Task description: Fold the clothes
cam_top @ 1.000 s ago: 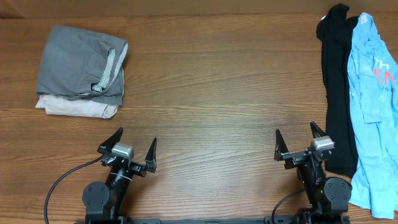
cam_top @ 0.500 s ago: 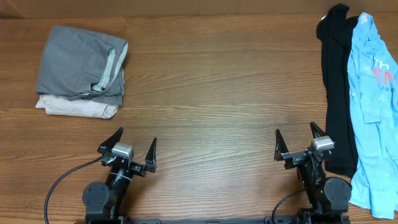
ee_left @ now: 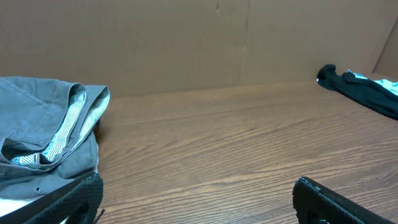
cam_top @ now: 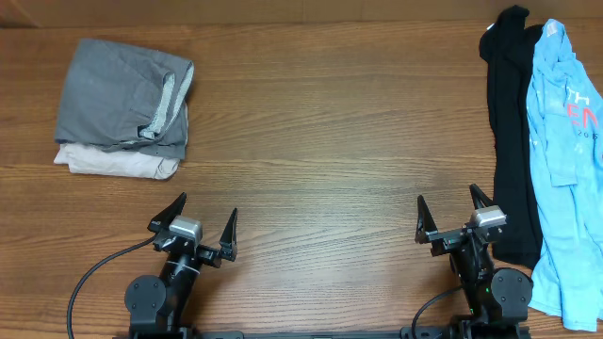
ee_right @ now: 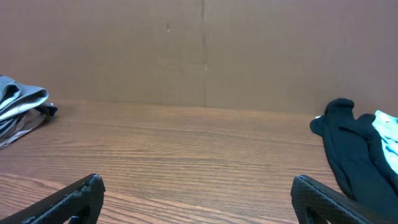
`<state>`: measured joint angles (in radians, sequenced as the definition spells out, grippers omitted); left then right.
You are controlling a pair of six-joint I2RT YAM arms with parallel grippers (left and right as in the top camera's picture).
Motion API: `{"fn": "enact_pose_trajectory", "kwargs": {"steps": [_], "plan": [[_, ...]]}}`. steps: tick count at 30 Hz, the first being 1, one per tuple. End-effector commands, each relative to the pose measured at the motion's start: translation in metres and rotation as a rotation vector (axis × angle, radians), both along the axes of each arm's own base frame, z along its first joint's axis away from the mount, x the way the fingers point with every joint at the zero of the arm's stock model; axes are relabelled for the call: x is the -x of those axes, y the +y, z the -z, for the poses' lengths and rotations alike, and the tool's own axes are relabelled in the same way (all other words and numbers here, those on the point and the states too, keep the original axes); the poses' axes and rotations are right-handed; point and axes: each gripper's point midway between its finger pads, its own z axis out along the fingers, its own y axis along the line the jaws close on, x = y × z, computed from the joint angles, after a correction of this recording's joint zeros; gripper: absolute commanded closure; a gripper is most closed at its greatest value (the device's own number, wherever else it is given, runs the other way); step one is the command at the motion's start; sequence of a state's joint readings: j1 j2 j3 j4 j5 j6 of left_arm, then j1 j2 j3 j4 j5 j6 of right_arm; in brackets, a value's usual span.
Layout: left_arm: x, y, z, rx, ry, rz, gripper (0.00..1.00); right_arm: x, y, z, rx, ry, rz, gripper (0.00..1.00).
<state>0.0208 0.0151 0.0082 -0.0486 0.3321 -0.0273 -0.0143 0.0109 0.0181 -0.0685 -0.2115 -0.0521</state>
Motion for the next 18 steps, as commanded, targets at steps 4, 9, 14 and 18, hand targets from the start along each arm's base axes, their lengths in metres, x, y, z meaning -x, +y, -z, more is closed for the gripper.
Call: {"fn": "enact_pose_trajectory", "kwargs": {"steps": [4, 9, 14, 18], "plan": [[0.000, 0.001, -0.001, 0.006, -0.006, -0.006, 0.00, 0.001, 0.003, 0.001, -0.082, 0.014, -0.023, 0.00], [0.002, -0.002, -0.009, 0.042, -0.009, 0.008, 0.00, 0.002, 0.004, -0.004, -0.088, 0.006, -0.024, 0.00], [0.007, -0.002, -0.021, 0.060, 0.015, 0.009, 0.00, 0.005, 0.004, -0.026, -0.087, -0.040, -0.026, 0.00], [0.011, -0.002, -0.030, 0.061, 0.054, 0.008, 0.00, 0.009, 0.004, -0.035, -0.087, -0.030, -0.025, 0.00]]}}
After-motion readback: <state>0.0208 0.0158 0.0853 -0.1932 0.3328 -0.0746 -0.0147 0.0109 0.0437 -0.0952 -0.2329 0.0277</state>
